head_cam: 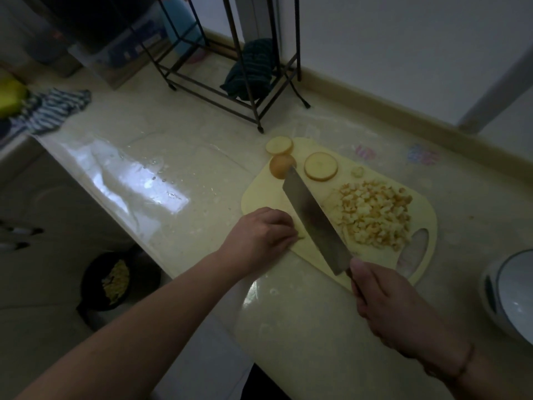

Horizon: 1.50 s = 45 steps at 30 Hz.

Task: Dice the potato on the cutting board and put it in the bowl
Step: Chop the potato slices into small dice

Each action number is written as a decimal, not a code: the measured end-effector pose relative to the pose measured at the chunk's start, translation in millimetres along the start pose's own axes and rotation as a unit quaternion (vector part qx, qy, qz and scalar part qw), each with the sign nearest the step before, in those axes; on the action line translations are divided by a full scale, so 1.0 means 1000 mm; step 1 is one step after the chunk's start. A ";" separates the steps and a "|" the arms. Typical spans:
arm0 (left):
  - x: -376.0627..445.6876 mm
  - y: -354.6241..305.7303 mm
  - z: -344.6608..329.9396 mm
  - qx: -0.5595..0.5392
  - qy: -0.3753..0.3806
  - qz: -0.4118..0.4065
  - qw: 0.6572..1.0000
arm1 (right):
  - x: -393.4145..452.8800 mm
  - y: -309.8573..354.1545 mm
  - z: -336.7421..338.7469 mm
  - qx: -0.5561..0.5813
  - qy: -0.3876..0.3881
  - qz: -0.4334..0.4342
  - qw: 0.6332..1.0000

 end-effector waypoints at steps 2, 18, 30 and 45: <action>-0.003 0.003 0.000 -0.001 -0.002 -0.016 1.000 | -0.004 0.002 -0.004 -0.003 -0.008 0.025 1.000; -0.008 0.001 -0.004 0.017 -0.012 -0.016 1.000 | -0.026 -0.014 -0.015 -0.094 -0.026 0.075 0.992; -0.008 0.002 -0.002 0.008 -0.003 -0.016 1.000 | -0.002 0.003 -0.024 -0.113 -0.030 0.051 0.992; -0.013 0.003 0.000 -0.009 -0.036 0.007 0.999 | 0.005 0.004 -0.004 0.020 0.013 -0.022 0.999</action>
Point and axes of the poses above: each hand's wrist, its own x-axis towards the middle knuckle, its own z-axis out of the back of the hand, y = z × x, the point moved 2 cm from there along x, towards the middle knuckle, and after that the axes turned 15 degrees about x, right-handed, at the moved point
